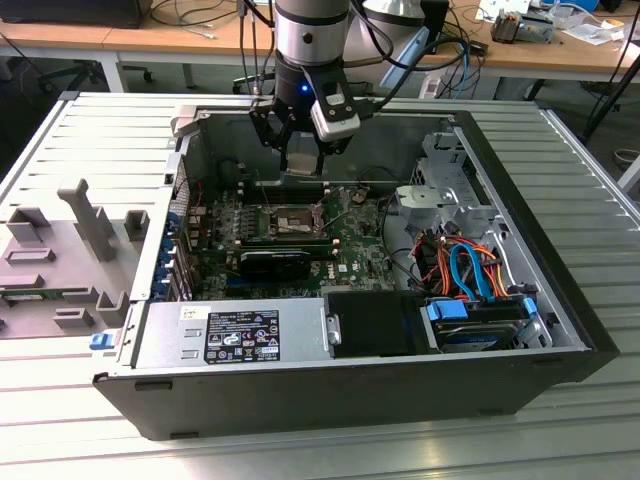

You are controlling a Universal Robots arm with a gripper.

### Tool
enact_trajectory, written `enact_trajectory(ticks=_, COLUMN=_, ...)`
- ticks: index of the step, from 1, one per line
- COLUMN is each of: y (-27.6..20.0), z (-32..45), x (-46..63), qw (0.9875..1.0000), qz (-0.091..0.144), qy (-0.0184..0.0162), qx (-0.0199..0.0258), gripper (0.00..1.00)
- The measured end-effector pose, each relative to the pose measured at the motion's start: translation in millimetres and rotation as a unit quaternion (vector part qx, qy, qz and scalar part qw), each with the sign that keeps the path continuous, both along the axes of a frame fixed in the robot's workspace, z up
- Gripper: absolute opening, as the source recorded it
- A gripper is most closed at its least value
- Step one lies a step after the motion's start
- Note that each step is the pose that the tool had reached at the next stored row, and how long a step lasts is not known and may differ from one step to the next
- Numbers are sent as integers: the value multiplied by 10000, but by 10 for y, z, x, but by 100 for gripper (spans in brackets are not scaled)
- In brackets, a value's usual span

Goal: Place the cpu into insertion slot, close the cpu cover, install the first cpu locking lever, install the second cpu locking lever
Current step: 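Place the cpu into insertion slot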

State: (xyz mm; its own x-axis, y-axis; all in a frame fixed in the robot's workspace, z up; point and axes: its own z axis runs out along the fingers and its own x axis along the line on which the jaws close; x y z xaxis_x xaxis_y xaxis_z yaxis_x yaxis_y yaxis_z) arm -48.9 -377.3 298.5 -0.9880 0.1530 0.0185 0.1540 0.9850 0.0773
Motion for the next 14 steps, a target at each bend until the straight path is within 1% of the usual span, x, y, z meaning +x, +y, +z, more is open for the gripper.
enact_trajectory(ticks=14, y=0, z=-5, x=0, qw=10000, qz=-77, qy=0, qx=-2, gripper=54)
